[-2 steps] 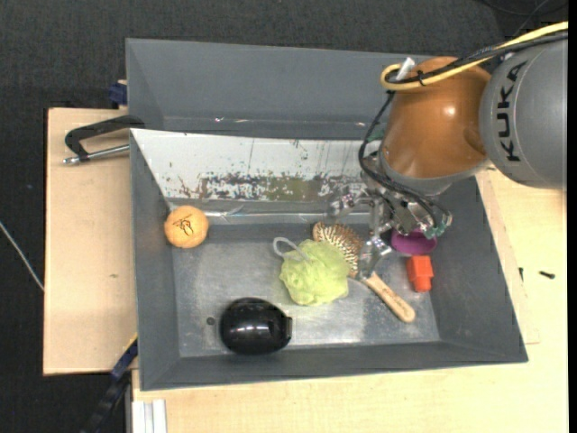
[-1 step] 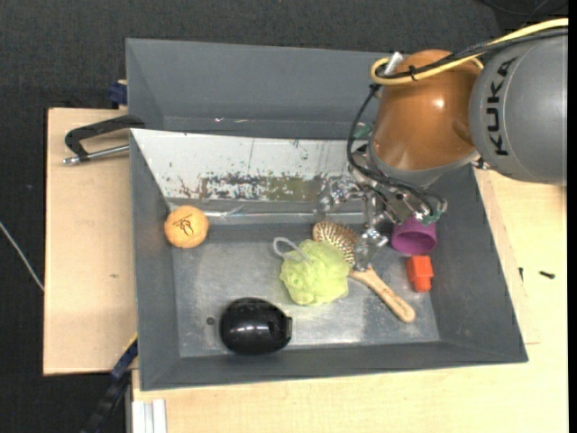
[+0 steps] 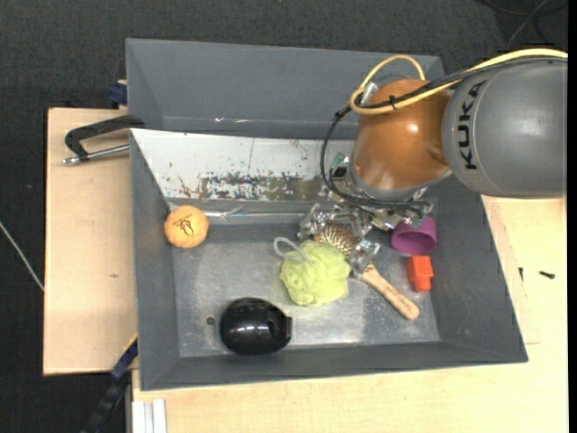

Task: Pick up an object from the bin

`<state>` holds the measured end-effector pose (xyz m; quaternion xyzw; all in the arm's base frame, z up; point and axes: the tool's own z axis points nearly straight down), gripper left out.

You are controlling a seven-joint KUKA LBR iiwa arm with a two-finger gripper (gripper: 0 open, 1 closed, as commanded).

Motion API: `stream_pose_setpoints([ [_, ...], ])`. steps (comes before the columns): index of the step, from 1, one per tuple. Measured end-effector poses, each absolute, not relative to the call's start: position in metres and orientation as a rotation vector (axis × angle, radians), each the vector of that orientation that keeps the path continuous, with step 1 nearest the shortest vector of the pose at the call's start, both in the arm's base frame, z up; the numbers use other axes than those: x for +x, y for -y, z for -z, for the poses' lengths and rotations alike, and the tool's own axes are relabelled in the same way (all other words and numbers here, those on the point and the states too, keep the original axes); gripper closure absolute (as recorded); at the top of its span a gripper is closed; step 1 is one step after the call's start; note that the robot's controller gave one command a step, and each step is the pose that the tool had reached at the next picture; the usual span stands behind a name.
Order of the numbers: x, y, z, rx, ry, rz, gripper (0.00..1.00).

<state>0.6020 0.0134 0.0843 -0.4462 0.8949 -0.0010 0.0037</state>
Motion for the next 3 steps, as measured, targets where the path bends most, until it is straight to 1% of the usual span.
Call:
stream_pose_setpoints([
  [1, 0.607, -0.019, -0.071, -1.528, -2.743, 0.012, 1.00],
  [2, 0.603, -0.022, -0.075, -1.576, -2.714, 0.006, 1.00],
  [3, 0.608, -0.021, -0.178, -1.526, -2.740, -0.001, 1.00],
])
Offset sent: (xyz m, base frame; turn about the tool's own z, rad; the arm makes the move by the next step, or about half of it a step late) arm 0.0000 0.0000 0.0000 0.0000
